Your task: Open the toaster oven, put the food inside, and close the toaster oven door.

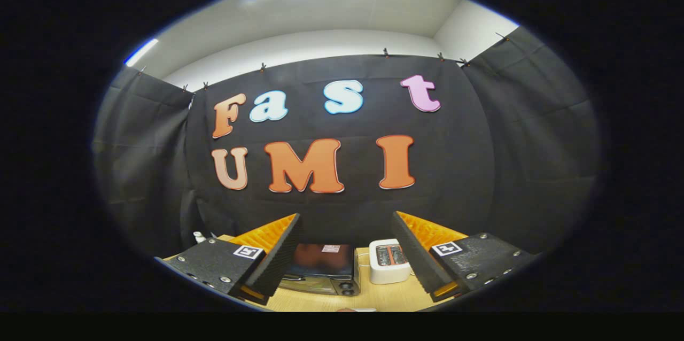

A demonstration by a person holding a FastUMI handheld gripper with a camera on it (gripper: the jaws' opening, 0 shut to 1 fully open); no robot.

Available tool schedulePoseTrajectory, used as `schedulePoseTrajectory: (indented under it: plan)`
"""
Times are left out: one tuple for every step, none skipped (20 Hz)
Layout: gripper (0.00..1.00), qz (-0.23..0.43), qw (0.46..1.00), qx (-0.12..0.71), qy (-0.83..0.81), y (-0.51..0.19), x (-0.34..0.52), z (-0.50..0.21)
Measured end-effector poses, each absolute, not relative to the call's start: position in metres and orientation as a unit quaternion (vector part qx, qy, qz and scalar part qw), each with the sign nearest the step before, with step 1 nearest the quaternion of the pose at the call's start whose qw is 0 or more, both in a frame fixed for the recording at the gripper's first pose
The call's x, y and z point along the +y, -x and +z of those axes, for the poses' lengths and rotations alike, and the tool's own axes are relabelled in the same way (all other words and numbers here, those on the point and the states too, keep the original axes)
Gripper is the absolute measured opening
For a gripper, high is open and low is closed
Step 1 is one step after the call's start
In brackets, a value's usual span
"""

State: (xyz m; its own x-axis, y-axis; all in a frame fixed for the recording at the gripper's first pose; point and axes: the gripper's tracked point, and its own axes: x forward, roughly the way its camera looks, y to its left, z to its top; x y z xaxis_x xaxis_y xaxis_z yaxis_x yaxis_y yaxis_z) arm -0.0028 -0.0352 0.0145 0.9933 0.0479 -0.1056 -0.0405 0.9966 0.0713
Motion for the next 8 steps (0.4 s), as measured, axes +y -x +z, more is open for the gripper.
schedulePoseTrajectory:
  plan:
    - [0.99,0.021,0.998,0.051,-0.029,0.003,-0.036,0.017]
    - [0.99,0.02,0.998,0.047,-0.021,0.004,-0.038,0.02]
    - [0.99,0.018,0.999,0.043,-0.015,0.004,-0.041,0.022]
    - [0.99,0.016,0.999,0.039,-0.01,0.006,-0.042,0.025]
    - [0.99,0.015,0.999,0.034,-0.006,0.006,-0.042,0.028]
    - [0.99,0.015,0.999,0.03,-0.002,0.007,-0.044,0.03]
    - [0.99,0.013,1.0,0.029,-0.001,0.007,-0.044,0.031]
    - [0.99,0.008,0.999,0.032,-0.001,0.007,-0.047,0.03]
